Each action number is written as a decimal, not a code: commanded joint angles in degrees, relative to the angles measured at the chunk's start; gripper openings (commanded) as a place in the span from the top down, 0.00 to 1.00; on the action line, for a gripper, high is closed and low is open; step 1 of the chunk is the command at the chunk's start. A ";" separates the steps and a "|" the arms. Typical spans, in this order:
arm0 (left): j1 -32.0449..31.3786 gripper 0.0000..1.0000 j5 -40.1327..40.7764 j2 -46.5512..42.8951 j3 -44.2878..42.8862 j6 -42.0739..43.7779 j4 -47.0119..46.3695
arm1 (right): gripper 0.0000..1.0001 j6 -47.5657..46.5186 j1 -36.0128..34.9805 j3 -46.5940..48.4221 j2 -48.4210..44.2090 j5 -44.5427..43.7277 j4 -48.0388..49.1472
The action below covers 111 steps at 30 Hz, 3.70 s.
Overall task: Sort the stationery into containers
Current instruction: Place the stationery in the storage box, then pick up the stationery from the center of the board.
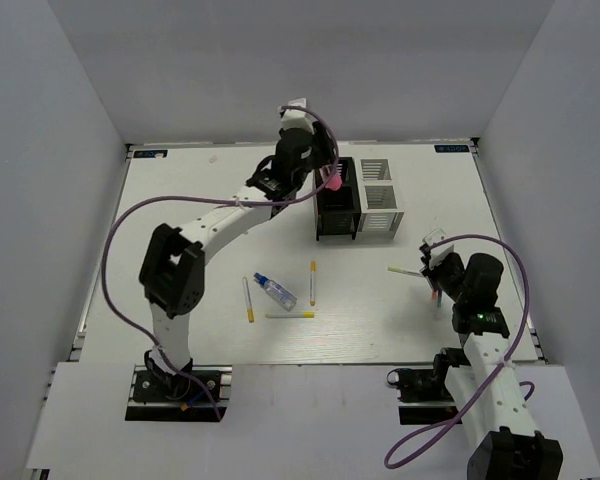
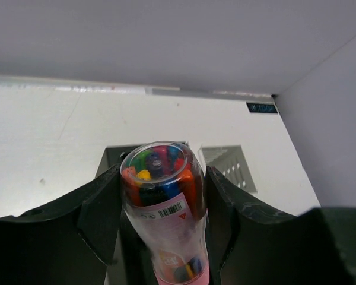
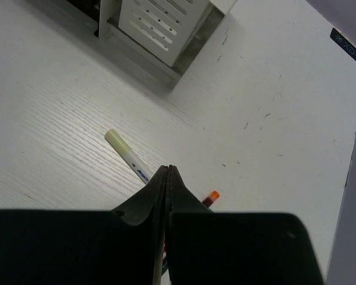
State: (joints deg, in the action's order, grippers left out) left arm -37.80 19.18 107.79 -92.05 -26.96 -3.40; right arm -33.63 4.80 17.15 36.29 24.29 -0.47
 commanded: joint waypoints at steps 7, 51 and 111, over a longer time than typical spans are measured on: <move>-2.63 1.00 10.95 11.56 -15.53 8.93 -8.55 | 1.00 6.29 0.12 -2.03 -2.81 1.55 5.83; -3.16 0.00 7.29 -3.15 1.93 17.03 0.49 | 0.10 4.98 0.04 3.90 -0.44 7.68 -2.37; -1.49 0.00 18.97 -79.40 52.68 12.11 25.81 | 0.34 23.78 -65.00 64.85 79.63 -20.78 -22.38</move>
State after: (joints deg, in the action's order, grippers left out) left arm -39.53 39.81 28.29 -39.79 -15.68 22.52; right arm -9.45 -59.13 79.85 114.59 3.05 -20.95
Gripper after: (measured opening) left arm 0.995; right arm 0.658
